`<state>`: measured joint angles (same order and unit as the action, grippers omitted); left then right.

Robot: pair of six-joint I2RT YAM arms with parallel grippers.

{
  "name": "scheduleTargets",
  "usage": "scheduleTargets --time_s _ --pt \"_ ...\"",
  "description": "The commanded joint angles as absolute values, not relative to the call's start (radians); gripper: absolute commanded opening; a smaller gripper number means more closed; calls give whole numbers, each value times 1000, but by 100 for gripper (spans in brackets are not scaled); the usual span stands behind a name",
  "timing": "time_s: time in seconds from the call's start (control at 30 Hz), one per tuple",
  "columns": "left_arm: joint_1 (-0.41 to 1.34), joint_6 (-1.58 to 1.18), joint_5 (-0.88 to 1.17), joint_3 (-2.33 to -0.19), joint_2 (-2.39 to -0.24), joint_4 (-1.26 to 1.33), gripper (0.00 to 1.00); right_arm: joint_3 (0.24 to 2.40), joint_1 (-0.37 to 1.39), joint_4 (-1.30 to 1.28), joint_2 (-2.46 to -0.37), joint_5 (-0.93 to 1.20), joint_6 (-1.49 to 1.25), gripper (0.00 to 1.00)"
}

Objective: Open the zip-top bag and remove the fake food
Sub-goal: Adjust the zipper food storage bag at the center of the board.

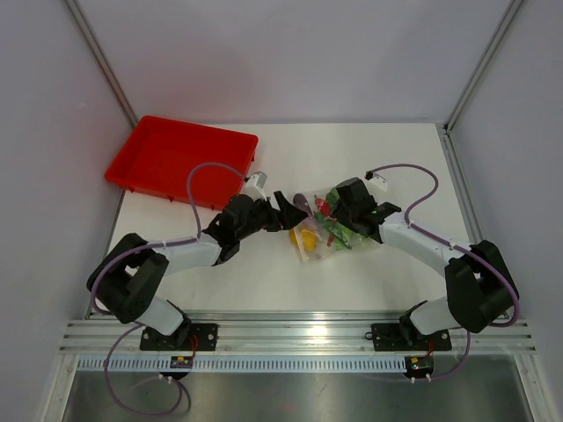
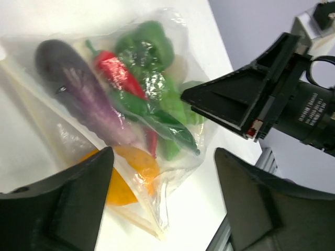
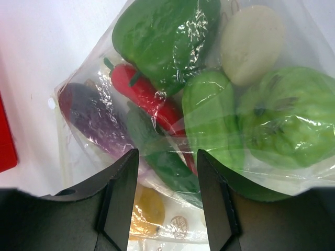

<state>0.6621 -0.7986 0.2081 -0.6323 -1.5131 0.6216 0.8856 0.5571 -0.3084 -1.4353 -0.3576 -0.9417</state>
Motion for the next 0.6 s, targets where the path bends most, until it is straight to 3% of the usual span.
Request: scheduleTargets --time_s 0.0,0.03,0.2,0.33,0.57 --pt "649 -762 106 -647 -1450 488 94 887 552 -301 -1405 -387 -933 56" --pt "644 -778 79 -650 -1419 398 99 887 552 -301 -1401 -388 -931 56" --pt "638 -827 -52 -608 -1307 249 99 877 552 -296 -1385 -388 -931 56" --pt "637 -873 20 -577 -1288 226 99 877 552 -296 -1384 -387 -934 56" --pt "634 -920 164 -580 -1434 284 94 879 551 -288 -1387 -370 -922 56"
